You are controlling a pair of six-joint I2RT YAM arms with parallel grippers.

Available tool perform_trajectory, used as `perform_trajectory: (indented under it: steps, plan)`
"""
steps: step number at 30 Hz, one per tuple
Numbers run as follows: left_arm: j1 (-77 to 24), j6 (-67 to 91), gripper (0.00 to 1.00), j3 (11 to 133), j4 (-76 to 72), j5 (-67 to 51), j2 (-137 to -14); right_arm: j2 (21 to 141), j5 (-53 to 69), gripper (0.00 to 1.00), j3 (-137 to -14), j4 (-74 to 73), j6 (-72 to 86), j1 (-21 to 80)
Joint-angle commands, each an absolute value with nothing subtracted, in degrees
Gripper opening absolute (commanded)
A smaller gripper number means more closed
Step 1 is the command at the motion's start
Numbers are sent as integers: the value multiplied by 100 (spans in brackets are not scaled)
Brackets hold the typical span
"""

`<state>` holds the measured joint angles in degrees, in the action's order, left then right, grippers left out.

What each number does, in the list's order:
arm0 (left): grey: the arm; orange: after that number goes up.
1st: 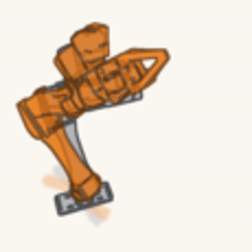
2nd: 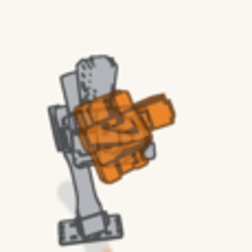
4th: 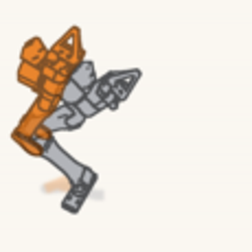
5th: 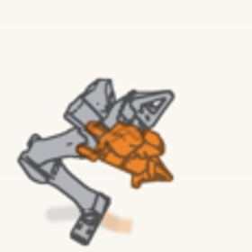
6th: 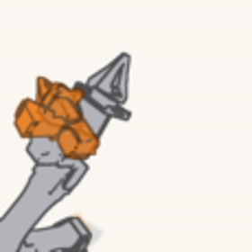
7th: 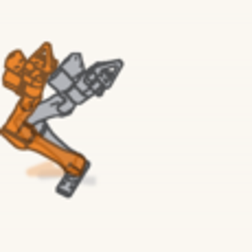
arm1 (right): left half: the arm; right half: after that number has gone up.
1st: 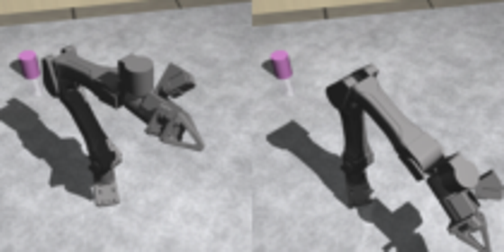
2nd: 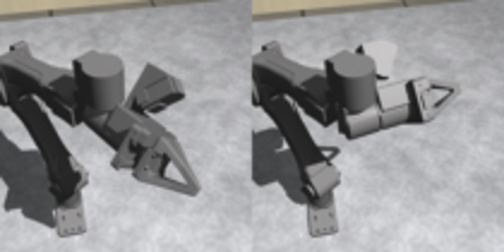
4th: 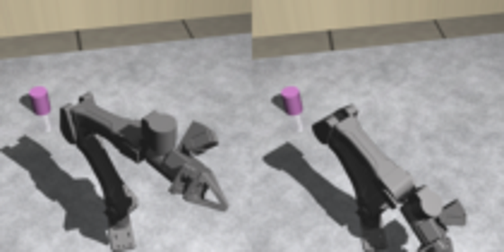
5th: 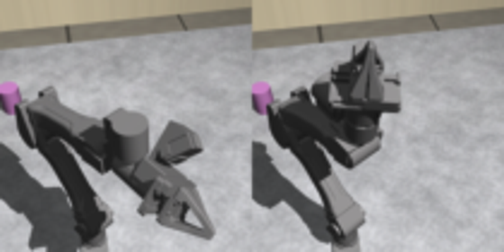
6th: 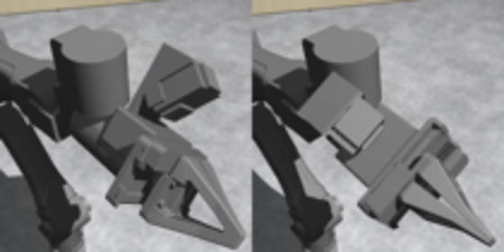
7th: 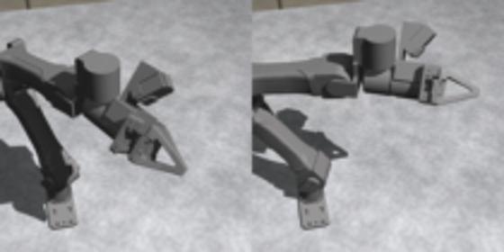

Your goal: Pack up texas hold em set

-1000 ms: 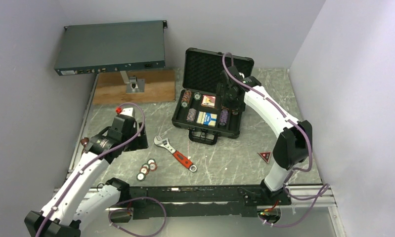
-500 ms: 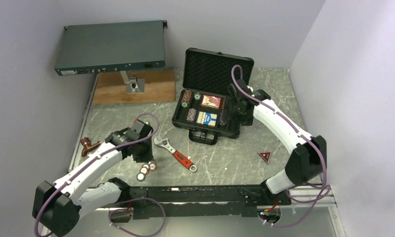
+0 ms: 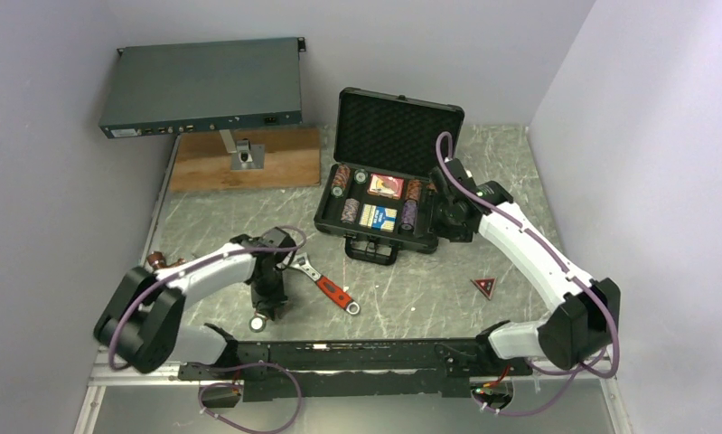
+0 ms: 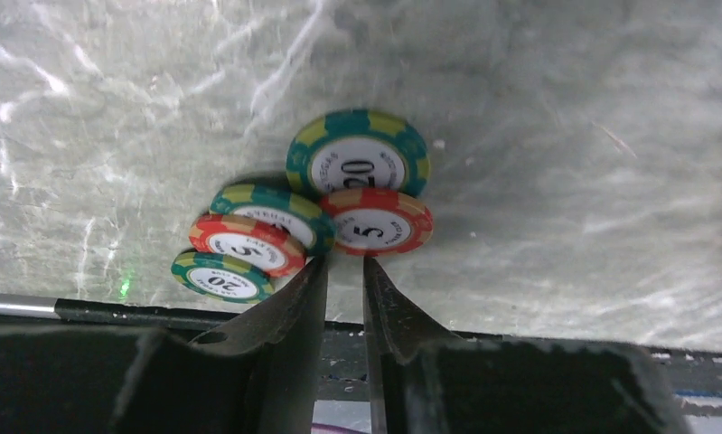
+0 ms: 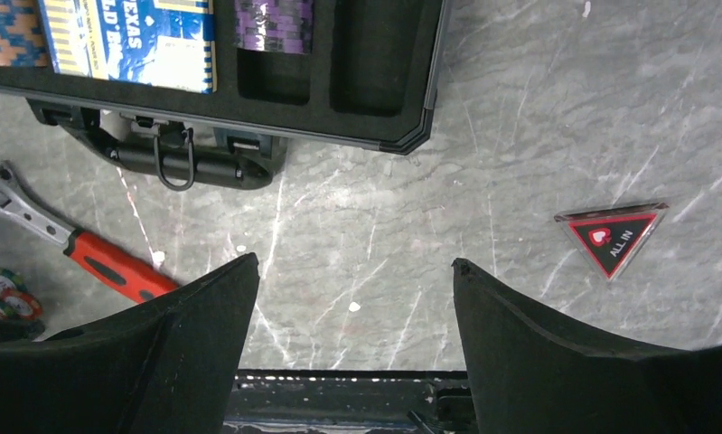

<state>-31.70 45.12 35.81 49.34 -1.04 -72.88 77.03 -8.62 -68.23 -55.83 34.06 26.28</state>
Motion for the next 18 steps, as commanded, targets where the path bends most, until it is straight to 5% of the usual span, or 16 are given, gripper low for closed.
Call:
perform_trajectory:
  steps: [1,10,18]
  plan:
    - [-3181,4613,28,4040,4842,141,-8118,7085,-756,81,-6681,-5524,3081,2548]
    - [-2365,4196,36,5016,4974,779,-9345,6418,-660,85,-6506,-5664,2552,2417]
    - [-2083,3682,69,6004,5261,1248,-9667,6206,-232,85,-6390,-5609,2706,2430]
